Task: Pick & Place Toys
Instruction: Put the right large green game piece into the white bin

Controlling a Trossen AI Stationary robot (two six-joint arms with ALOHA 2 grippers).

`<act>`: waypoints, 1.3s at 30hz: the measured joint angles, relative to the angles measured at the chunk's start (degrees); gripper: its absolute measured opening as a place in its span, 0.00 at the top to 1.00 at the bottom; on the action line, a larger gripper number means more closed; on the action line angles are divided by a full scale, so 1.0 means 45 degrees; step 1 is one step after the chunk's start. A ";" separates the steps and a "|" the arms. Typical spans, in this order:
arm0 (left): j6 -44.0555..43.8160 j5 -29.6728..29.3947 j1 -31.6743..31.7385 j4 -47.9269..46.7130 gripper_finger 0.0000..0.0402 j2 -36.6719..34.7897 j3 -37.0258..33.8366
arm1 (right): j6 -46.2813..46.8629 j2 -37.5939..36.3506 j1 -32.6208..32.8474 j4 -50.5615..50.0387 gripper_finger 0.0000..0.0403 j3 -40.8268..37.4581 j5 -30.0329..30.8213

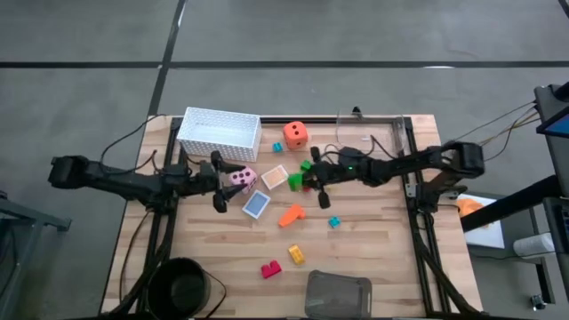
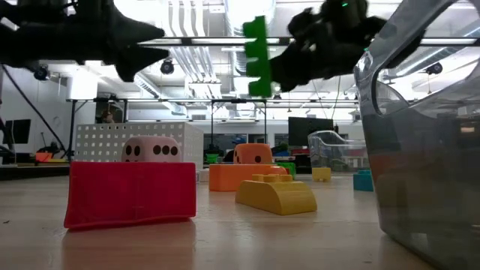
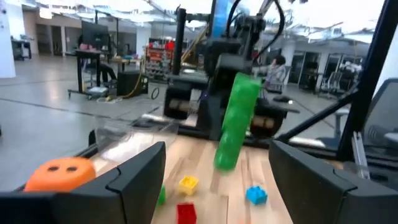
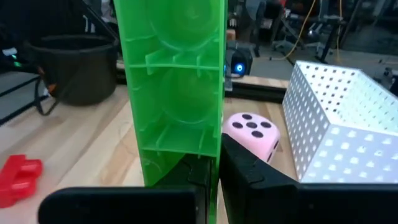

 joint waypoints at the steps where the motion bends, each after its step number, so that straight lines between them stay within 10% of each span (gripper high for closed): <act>1: -0.0090 -0.0004 0.0000 0.0359 0.28 0.0406 0.0085 | 0.0040 0.0338 0.0000 0.0000 0.96 0.0254 -0.0003; 39: 0.1178 0.2471 -0.0015 0.3927 0.29 0.9471 0.4788 | 0.0540 0.2008 0.0391 -0.0266 0.96 0.1930 -0.0981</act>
